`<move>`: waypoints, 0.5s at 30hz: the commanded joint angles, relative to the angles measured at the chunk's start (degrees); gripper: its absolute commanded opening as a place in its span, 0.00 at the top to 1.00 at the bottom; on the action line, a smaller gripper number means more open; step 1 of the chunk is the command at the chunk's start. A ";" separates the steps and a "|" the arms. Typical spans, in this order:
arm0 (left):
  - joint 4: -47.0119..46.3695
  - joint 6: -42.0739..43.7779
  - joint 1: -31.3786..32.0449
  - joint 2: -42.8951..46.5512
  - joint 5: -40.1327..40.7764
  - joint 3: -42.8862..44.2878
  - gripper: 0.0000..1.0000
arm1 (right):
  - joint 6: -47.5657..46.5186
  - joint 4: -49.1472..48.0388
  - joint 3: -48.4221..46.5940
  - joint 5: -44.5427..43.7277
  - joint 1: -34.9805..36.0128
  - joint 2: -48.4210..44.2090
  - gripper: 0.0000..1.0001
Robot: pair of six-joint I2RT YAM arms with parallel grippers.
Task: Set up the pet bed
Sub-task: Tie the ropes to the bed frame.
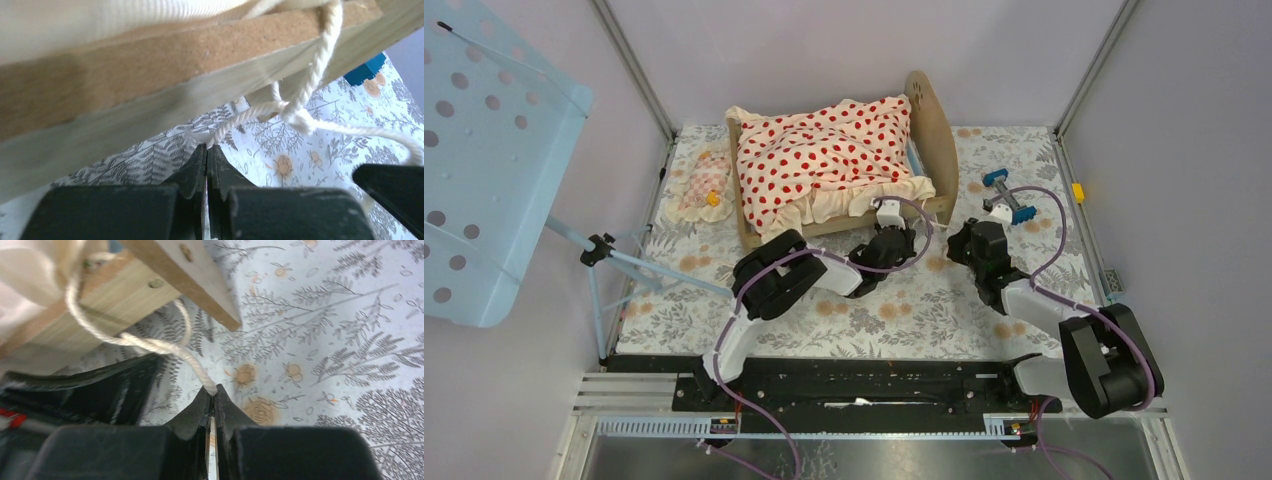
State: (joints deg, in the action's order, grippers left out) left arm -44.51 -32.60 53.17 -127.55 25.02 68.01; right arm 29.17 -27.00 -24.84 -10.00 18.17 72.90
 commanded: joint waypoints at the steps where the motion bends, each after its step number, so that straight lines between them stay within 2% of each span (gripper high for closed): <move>1: -2.11 0.46 -0.28 8.20 -3.47 -3.79 1.00 | 1.66 2.81 -1.52 -2.98 -1.40 1.71 1.00; 15: 3.65 3.85 -0.08 22.31 -4.78 -10.54 1.00 | 2.96 7.30 -6.90 -2.65 -4.55 9.37 1.00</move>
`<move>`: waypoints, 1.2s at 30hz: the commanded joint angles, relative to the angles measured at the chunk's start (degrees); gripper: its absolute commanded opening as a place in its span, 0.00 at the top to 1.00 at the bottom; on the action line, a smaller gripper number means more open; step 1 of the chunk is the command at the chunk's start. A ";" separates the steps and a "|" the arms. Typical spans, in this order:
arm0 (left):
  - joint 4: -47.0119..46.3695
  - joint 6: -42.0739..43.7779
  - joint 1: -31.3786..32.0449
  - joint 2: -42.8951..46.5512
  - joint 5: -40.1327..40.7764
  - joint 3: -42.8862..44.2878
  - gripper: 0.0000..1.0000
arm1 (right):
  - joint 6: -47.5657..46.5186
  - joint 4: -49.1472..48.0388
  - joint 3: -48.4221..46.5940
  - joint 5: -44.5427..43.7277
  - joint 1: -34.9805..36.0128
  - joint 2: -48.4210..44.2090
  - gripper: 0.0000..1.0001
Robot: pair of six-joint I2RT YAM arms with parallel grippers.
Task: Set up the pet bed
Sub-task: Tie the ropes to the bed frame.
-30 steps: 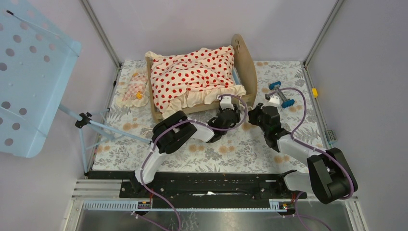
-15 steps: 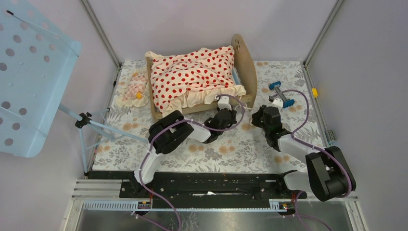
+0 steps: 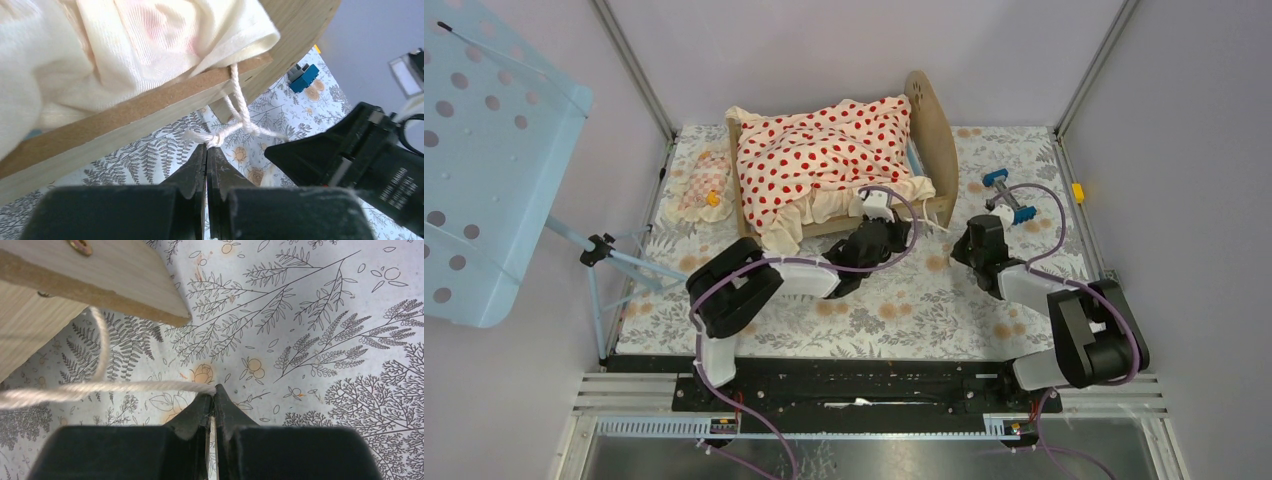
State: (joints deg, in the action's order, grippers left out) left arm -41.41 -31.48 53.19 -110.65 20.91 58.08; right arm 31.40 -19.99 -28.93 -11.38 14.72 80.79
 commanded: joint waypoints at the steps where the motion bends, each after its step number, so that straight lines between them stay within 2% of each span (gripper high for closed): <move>1: 1.25 3.69 -0.10 6.13 -1.44 0.15 1.00 | 0.70 0.23 -3.18 -0.87 -1.44 2.22 1.00; 11: 12.65 12.21 -0.49 5.74 -9.48 15.34 1.00 | -1.06 0.22 -10.85 3.71 -4.26 11.43 1.00; 19: 19.37 10.83 -4.50 2.79 -14.09 24.35 1.00 | 1.11 5.20 -16.36 7.31 -7.76 17.66 1.00; 28: 22.47 9.42 -8.46 0.78 -15.71 25.98 1.00 | 4.99 12.08 -17.73 5.72 -11.17 19.49 1.00; 36: 22.76 8.37 -10.03 2.83 -11.78 22.82 1.00 | 8.29 17.74 -16.92 2.56 -14.35 19.00 1.00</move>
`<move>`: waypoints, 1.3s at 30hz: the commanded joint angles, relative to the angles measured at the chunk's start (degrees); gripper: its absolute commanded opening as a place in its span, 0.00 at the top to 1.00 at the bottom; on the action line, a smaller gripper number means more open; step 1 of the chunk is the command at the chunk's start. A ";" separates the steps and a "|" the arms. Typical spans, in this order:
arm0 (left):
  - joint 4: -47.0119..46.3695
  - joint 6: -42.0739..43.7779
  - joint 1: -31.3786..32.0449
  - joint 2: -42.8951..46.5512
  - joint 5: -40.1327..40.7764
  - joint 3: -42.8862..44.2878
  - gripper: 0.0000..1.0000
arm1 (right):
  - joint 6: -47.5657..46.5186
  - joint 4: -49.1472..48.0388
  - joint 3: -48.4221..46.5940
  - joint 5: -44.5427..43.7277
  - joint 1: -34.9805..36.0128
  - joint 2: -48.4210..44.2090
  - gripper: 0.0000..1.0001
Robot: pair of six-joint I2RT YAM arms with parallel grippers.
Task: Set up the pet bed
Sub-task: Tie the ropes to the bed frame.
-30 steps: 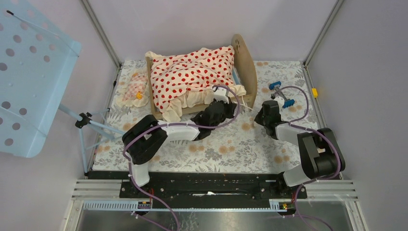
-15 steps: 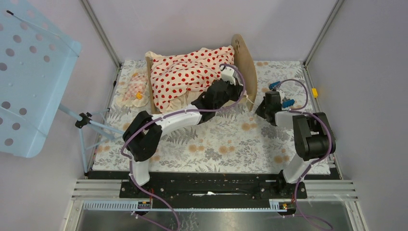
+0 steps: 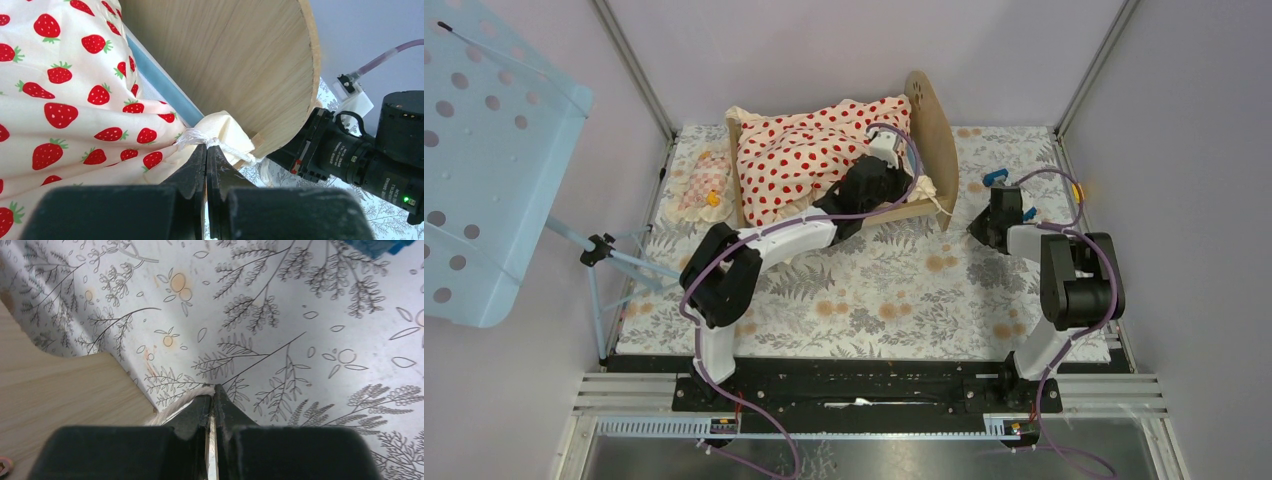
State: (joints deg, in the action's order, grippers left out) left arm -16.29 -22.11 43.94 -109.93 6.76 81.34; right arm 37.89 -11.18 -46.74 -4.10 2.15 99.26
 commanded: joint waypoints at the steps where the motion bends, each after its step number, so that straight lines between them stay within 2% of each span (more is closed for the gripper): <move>1: -2.54 -1.41 -1.17 2.44 2.66 -1.01 1.00 | 1.99 9.16 1.06 -4.84 -1.80 0.36 1.00; 15: -2.59 -2.59 -2.55 7.98 9.11 -6.66 1.00 | 2.10 9.97 1.39 -3.38 -4.00 0.22 1.00; 18: -2.60 -2.12 -2.55 9.31 7.49 -7.68 1.00 | 1.61 9.95 1.22 -2.76 -4.09 0.40 1.00; 20: -3.07 -1.50 -2.18 9.99 3.03 -8.17 1.00 | 0.72 9.92 1.22 -2.05 -4.09 0.31 1.00; 25: -3.05 2.41 2.94 11.63 -3.91 -9.27 1.00 | -1.93 8.29 2.33 2.74 -4.10 -1.09 0.96; 29: -1.92 5.91 8.69 11.92 -4.22 -10.07 1.00 | -2.65 7.34 4.20 9.76 -4.10 -4.29 0.92; 33: -2.53 4.73 12.30 11.13 -5.58 -11.79 1.00 | -2.01 5.75 8.43 16.30 -4.00 -10.24 0.88; 35: -2.73 4.39 14.63 9.67 -6.13 -11.88 1.00 | -1.54 5.56 11.76 18.81 -4.00 -14.83 0.82; 38: -2.64 3.13 16.85 6.32 -8.46 -10.64 1.00 | -1.36 6.46 15.11 20.36 -4.04 -21.82 0.64; 39: -2.50 2.60 17.37 5.20 -8.73 -10.08 1.00 | -1.50 7.54 15.54 19.50 -4.03 -24.66 0.54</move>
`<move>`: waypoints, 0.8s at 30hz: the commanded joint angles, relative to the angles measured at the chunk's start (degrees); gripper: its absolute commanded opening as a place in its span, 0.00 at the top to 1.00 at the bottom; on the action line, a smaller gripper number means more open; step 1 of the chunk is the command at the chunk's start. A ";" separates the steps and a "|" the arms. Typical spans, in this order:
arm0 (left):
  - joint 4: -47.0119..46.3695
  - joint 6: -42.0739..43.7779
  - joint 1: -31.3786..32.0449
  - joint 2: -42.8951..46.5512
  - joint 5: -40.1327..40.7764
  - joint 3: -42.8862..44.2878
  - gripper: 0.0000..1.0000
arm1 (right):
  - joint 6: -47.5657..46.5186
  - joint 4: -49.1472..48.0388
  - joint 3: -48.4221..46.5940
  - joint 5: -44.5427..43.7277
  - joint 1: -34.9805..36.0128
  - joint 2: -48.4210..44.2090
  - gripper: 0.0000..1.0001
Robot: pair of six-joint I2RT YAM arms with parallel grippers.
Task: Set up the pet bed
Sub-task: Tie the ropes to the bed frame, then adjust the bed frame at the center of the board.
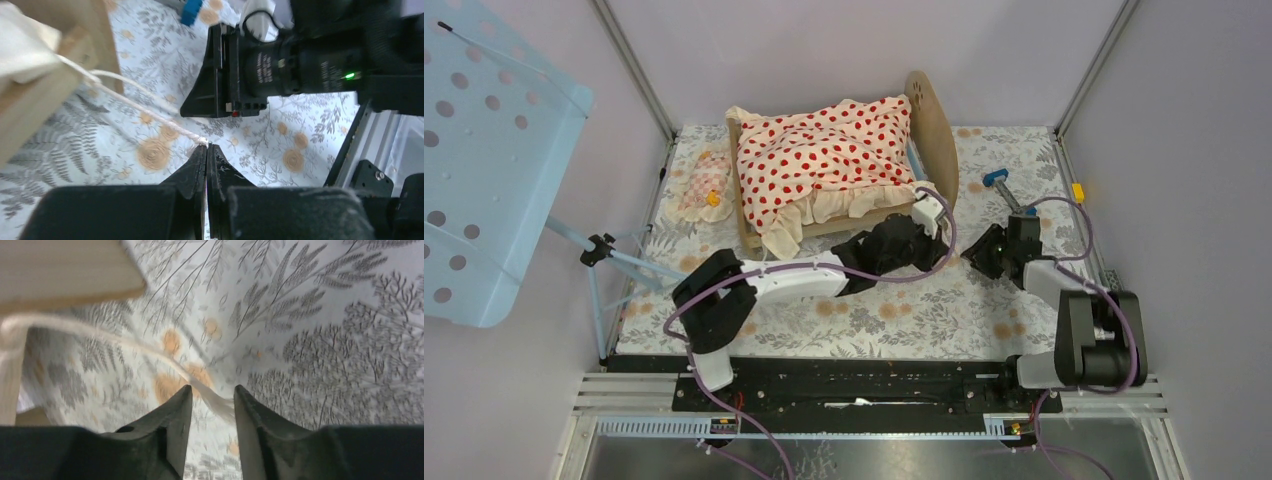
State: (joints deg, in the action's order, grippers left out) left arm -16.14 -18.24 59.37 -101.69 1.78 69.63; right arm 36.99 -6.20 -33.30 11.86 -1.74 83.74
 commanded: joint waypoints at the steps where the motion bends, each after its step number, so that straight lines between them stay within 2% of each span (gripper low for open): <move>1: -2.36 -1.89 2.30 -4.13 -3.98 2.50 1.00 | -0.73 3.92 2.33 2.38 -0.11 -12.06 0.45; 2: -1.80 -2.54 2.53 -5.20 -4.06 3.22 0.93 | -1.16 5.37 2.05 0.69 -0.12 -14.69 0.41; 5: -0.17 -4.22 2.78 -6.21 -2.19 3.82 0.63 | -2.34 11.47 -0.03 -4.24 -0.19 -20.95 0.31; 6: 0.25 -4.64 2.83 -5.51 -0.17 3.39 0.49 | -2.69 13.02 -0.79 -5.39 -0.17 -22.28 0.30; 8: 1.44 -5.22 2.88 -3.52 5.30 2.08 0.30 | -3.12 14.45 -2.01 -6.61 -0.19 -23.57 0.29; 10: 2.65 -5.22 2.84 -0.57 9.41 0.59 0.16 | -3.47 14.97 -2.80 -6.76 -0.15 -23.88 0.29; 15: 9.80 -5.08 1.14 8.83 16.58 -1.94 0.01 | -5.12 13.96 -3.72 -6.84 -0.13 -24.52 0.29; 19: 21.35 -10.81 -6.27 16.83 16.87 -2.98 0.01 | -6.21 13.36 -4.36 -6.01 -0.12 -25.18 0.28; 24: 33.37 -13.23 -15.81 28.01 20.02 -4.75 0.02 | -5.88 12.88 -4.63 -3.09 -0.03 -25.75 0.28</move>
State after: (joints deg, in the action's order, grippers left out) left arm 5.80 -28.05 49.25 -81.58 16.73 66.70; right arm 32.32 7.38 -34.89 7.01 -1.74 59.42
